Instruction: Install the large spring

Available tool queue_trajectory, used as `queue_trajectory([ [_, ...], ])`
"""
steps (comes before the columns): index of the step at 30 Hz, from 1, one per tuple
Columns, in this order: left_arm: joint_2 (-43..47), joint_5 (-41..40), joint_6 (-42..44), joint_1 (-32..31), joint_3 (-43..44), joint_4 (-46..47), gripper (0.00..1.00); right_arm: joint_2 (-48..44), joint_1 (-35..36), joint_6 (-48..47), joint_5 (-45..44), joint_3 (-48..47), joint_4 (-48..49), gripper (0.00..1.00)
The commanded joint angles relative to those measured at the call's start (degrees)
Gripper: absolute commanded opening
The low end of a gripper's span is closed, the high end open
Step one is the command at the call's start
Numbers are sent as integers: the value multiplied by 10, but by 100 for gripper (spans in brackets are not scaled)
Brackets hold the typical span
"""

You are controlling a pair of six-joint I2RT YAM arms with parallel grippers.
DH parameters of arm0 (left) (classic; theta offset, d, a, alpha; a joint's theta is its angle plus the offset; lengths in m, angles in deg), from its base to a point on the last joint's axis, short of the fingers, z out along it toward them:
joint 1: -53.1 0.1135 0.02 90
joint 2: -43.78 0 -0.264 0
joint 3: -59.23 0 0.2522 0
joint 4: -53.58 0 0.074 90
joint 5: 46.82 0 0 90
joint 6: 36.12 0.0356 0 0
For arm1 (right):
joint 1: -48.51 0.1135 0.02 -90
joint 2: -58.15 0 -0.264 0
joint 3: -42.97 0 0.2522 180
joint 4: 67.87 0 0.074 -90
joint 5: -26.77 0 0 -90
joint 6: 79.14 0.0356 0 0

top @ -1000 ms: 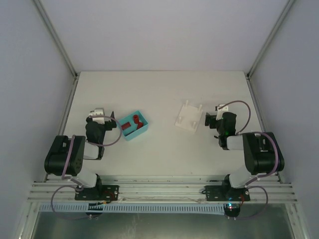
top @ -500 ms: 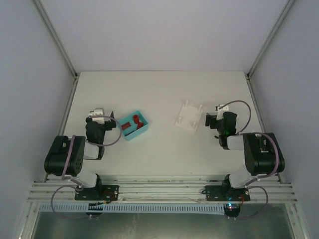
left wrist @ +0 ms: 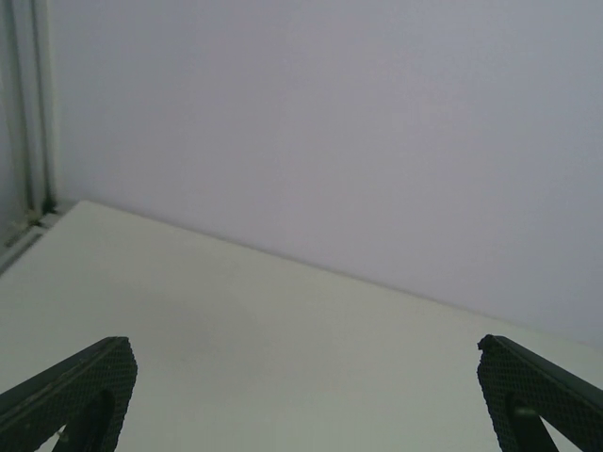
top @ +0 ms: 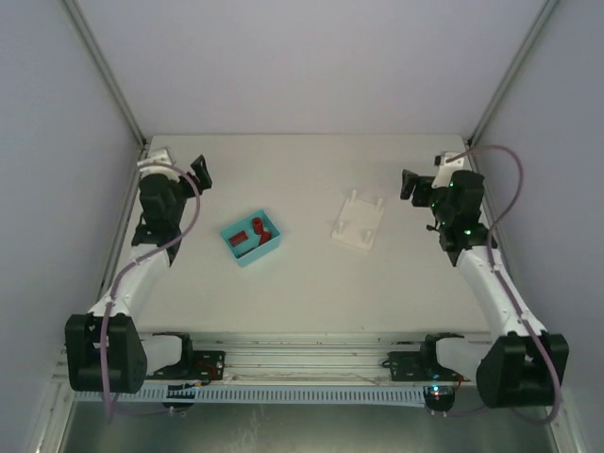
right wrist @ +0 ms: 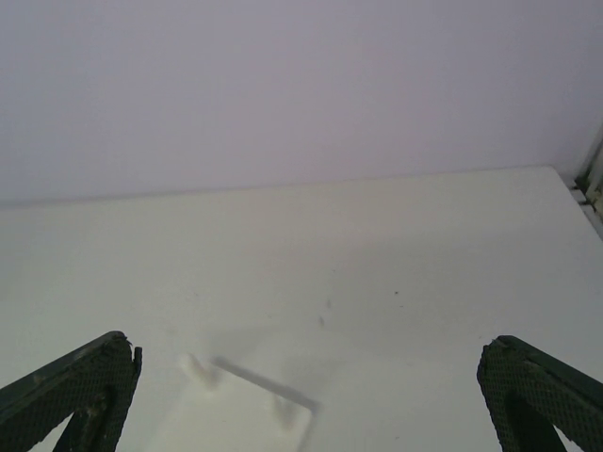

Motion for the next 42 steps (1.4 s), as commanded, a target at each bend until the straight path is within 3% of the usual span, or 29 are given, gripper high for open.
queue_trajectory([
  [1,1,55,-93,-2,88,-223,99,-24,-1,154,-23,-84,-250,99],
  [4,3,76,-167,-1,86,-264,99,-25,-5,200,-40,-107,-325,99],
  [7,-10,271,-192,17,27,-172,99,-31,-12,207,13,-87,-315,99],
  [9,-31,337,-220,20,7,-130,99,-20,-12,208,58,-89,-321,99],
  [11,-56,351,-226,11,-4,-119,99,-14,-6,219,106,-81,-313,99],
  [13,-74,322,-202,-15,-4,-140,99,-15,22,227,112,-65,-295,99],
  [18,-94,195,-135,-75,25,-212,98,-10,152,196,15,-52,-300,99],
  [23,-98,48,-87,-133,59,-270,86,0,238,139,-47,-21,-266,99],
  [28,-120,-35,-54,-182,85,-297,67,-15,274,119,-86,10,-218,99],
  [31,-138,-63,-42,-202,98,-306,56,-32,279,119,-107,39,-186,99],
  [42,-210,-69,-36,-229,121,-298,42,-22,284,116,-125,57,-160,99],
])
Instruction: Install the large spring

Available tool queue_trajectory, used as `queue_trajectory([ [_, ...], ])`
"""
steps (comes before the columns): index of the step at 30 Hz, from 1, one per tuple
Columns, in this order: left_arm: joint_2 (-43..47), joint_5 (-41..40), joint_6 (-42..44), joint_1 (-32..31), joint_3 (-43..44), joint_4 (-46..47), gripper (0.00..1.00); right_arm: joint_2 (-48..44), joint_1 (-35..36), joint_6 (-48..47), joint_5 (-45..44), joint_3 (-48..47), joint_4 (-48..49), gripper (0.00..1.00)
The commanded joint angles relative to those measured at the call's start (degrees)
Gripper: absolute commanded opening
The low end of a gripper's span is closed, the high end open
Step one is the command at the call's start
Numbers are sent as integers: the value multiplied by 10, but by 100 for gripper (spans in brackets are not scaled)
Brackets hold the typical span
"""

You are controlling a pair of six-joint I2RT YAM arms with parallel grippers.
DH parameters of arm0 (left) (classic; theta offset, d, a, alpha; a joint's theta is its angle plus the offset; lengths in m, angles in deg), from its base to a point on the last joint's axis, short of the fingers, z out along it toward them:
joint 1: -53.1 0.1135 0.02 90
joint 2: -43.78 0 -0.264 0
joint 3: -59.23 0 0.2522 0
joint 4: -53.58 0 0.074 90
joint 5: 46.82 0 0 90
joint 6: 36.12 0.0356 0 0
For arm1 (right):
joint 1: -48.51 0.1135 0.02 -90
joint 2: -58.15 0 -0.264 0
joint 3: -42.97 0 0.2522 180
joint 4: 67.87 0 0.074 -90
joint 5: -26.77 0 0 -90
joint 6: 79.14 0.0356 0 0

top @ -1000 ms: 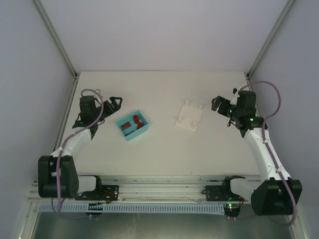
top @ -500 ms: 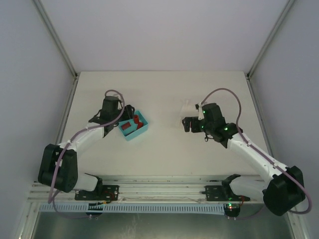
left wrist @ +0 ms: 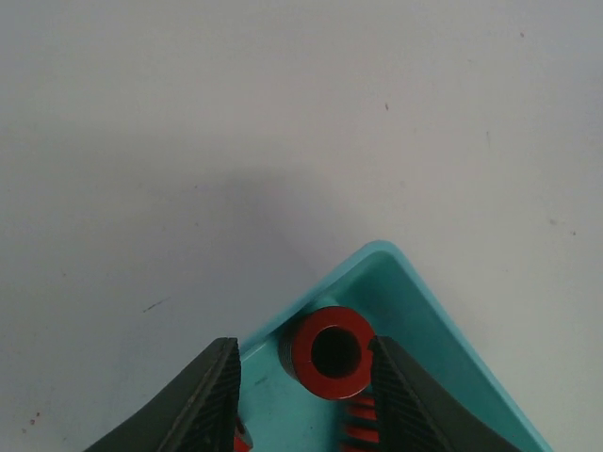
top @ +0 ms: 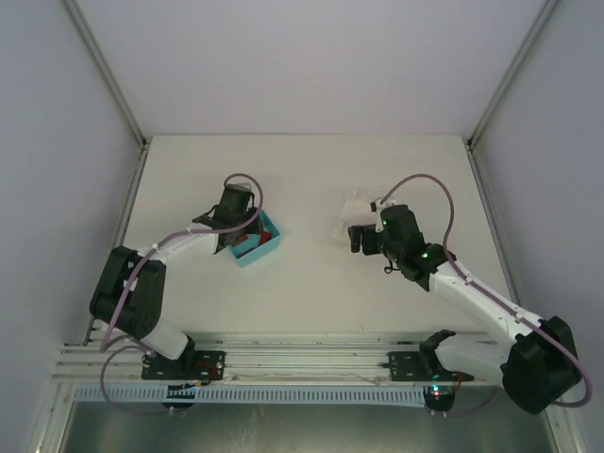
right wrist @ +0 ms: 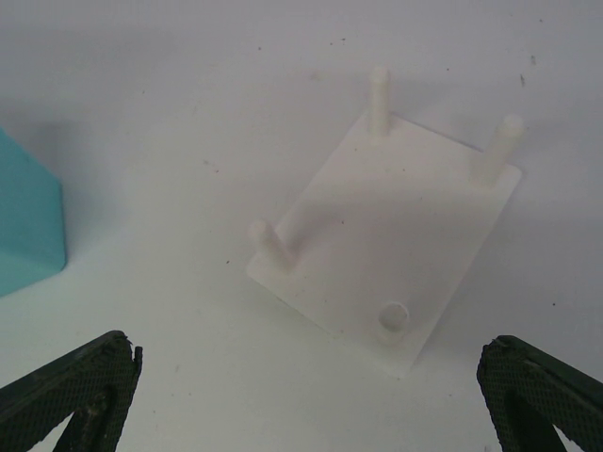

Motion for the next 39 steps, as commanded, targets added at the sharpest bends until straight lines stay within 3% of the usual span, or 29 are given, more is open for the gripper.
queue_trajectory([
  [1,-19,-18,12,-8,26,-9,42,1,5,-7,-20,2,18,99],
  [25,-71,-19,11,-17,13,11,44,-3,10,-10,-35,3,18,99],
  [39,-103,-27,14,-21,10,25,38,-5,12,-12,-41,6,18,99],
])
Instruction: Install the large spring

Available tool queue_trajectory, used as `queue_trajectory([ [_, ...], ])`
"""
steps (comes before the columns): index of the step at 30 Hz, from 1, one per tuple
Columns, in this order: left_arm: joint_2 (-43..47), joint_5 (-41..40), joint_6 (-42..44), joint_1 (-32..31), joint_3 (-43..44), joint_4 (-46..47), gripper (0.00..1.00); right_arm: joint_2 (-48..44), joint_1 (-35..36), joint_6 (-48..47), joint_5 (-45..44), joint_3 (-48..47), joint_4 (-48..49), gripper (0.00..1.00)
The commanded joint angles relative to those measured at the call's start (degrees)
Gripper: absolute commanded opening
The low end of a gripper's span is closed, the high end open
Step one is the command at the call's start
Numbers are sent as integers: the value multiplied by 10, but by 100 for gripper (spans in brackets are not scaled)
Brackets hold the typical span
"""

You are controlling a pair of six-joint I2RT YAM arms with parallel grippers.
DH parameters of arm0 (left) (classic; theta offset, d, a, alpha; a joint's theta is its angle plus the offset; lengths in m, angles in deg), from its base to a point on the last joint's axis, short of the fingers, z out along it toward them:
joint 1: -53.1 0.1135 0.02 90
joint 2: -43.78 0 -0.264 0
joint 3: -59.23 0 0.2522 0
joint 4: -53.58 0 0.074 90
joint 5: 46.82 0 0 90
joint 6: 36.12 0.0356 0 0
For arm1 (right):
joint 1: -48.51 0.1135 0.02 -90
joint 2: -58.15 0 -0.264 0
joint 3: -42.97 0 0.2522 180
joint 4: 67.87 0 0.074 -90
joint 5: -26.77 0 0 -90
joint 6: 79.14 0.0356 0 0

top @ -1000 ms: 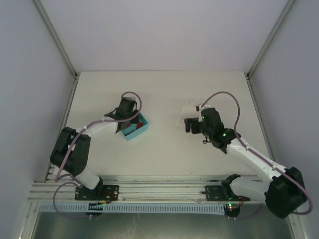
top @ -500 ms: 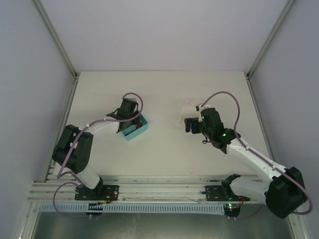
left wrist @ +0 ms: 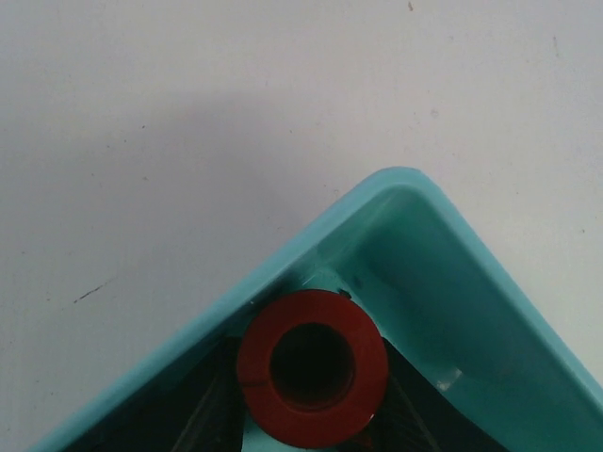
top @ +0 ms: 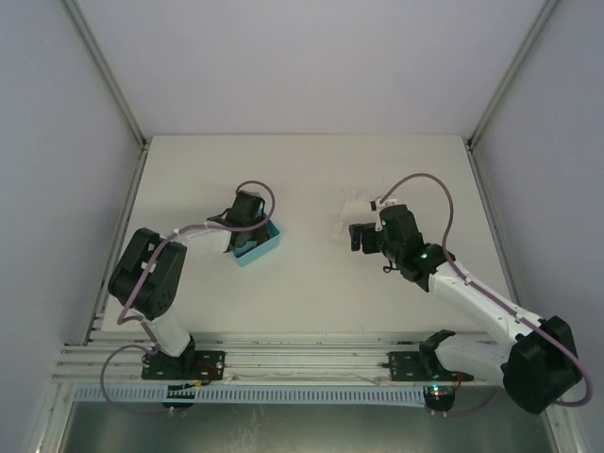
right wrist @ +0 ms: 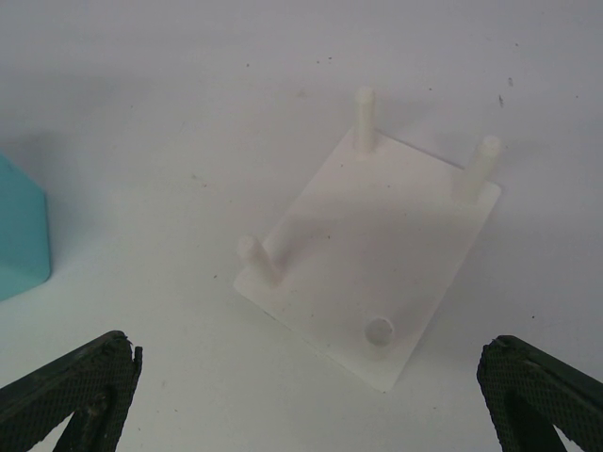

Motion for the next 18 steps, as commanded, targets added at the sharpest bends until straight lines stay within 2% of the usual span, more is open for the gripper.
queue_trajectory([
  [1,-7,-21,6,-3,1,3,37,-8,4,-6,-11,6,4,99],
  [12,48,-41,30,-20,0,10,14,-9,5,-7,-10,5,3,99],
  [18,118,-40,36,-29,-24,29,8,-6,5,-5,-2,3,4,99],
])
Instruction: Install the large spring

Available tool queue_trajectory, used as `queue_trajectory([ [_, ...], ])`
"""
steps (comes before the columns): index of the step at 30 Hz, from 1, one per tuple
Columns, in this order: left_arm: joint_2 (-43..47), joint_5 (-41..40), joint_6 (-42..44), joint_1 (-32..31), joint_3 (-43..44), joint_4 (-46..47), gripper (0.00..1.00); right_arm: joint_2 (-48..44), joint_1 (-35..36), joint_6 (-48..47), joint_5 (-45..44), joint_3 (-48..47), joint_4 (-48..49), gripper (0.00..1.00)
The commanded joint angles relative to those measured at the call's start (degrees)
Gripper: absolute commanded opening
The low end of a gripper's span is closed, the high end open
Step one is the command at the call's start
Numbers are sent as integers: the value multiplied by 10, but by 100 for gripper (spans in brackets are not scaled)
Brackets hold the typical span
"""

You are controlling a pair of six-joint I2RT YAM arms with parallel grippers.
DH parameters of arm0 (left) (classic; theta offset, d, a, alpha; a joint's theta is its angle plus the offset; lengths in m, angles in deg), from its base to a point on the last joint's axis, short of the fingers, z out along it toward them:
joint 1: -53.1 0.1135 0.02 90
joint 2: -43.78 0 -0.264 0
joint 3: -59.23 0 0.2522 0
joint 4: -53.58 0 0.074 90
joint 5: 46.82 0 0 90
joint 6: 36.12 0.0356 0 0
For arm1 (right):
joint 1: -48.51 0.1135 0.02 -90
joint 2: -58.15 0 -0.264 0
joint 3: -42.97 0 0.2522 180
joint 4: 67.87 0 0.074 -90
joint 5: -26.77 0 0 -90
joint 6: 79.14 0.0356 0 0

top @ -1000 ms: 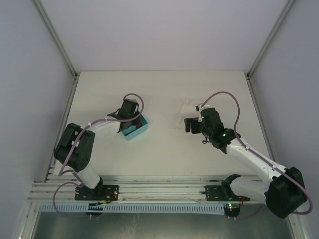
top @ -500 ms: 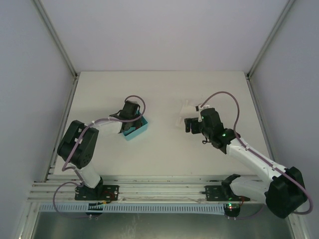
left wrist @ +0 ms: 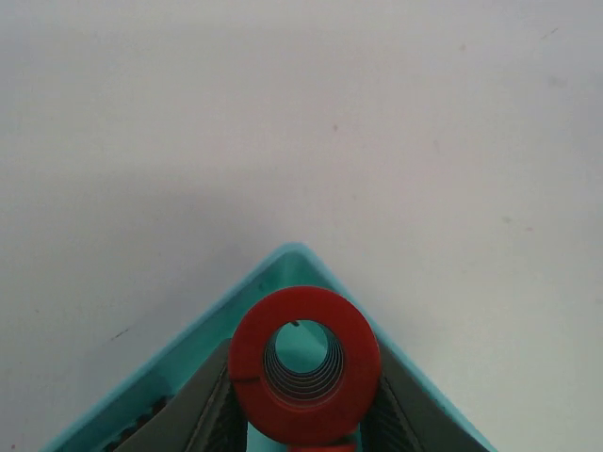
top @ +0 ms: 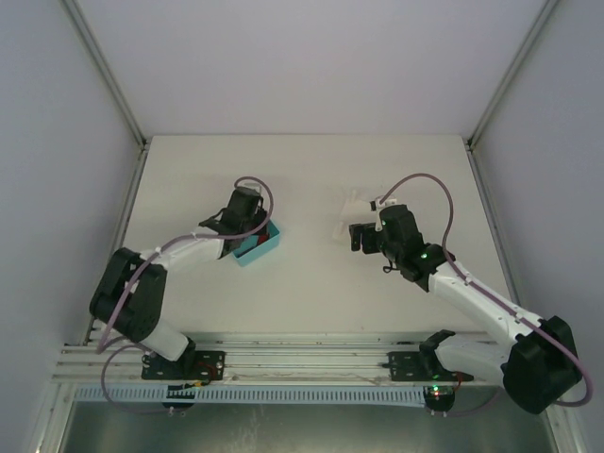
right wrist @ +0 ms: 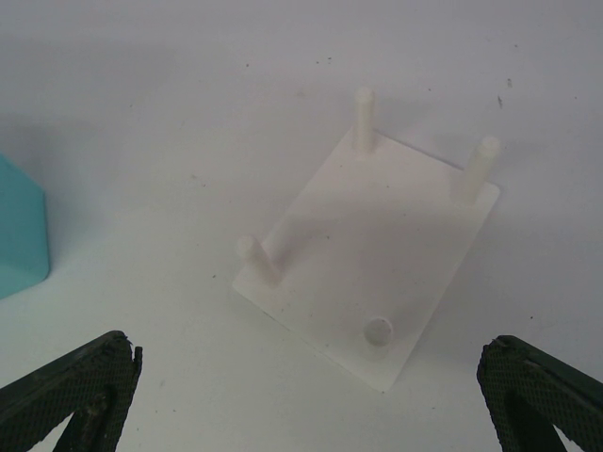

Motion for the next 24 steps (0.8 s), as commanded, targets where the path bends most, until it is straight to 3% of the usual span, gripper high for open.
queue_trajectory([
  [1,61,-3,12,-6,-21,26,8,-5,5,1,4,3,6,99],
  [7,144,50,50,-16,-68,90,3,11,5,43,82,-19,7,100],
  [11,212,113,62,-22,-145,227,2,15,5,166,163,-37,32,93],
  [14,246,156,75,-28,-200,322,3,32,14,287,213,-25,127,87],
  [20,246,218,156,-42,-232,413,4,100,66,307,216,-98,143,78],
  [24,255,238,186,-60,-273,498,3,119,75,405,230,-84,237,71],
])
